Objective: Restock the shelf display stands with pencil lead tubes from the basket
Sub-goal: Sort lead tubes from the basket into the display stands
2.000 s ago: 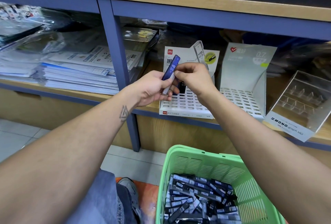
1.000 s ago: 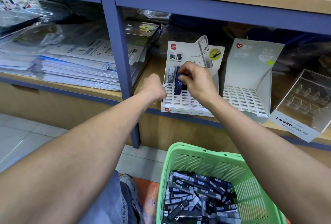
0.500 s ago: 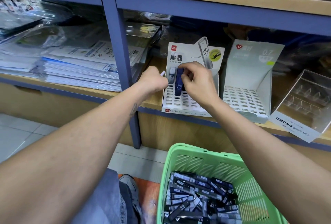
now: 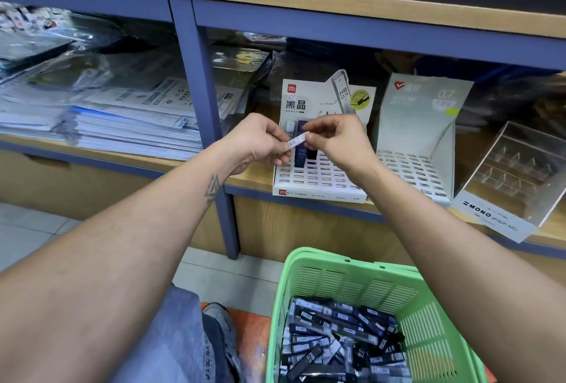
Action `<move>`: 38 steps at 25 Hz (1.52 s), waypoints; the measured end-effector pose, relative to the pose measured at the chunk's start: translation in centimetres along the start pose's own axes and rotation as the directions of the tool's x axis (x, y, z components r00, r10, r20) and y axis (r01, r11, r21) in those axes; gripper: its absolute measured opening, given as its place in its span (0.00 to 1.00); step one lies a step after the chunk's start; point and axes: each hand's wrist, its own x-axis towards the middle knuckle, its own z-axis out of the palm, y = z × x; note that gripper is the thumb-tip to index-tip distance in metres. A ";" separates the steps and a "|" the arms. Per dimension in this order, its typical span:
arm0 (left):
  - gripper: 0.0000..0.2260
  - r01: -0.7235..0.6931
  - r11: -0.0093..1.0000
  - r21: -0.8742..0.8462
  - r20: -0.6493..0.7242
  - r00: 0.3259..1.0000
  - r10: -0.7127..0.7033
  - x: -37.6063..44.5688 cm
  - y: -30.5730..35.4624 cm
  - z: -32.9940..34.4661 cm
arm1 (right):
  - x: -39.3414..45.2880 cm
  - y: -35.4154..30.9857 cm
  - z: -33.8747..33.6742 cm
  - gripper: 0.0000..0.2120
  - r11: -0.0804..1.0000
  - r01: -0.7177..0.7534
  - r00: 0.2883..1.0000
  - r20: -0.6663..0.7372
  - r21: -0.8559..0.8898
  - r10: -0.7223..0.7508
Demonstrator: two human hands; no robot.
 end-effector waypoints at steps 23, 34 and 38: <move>0.04 -0.145 0.988 -0.059 0.299 0.941 0.156 0.8 7.2 24.8 | -9.1 5.6 -23.9 0.07 0.991 -0.137 0.972 -0.189 0.010 0.136; 0.09 -0.277 0.953 0.125 0.303 0.925 0.229 2.6 7.8 29.7 | -10.2 8.7 -28.4 0.04 0.981 -0.196 0.957 -0.216 0.006 0.192; 0.08 -0.312 0.927 0.208 0.244 0.934 0.260 2.7 8.4 30.1 | -9.1 8.1 -28.3 0.05 0.979 -0.199 0.960 -0.208 -0.041 0.187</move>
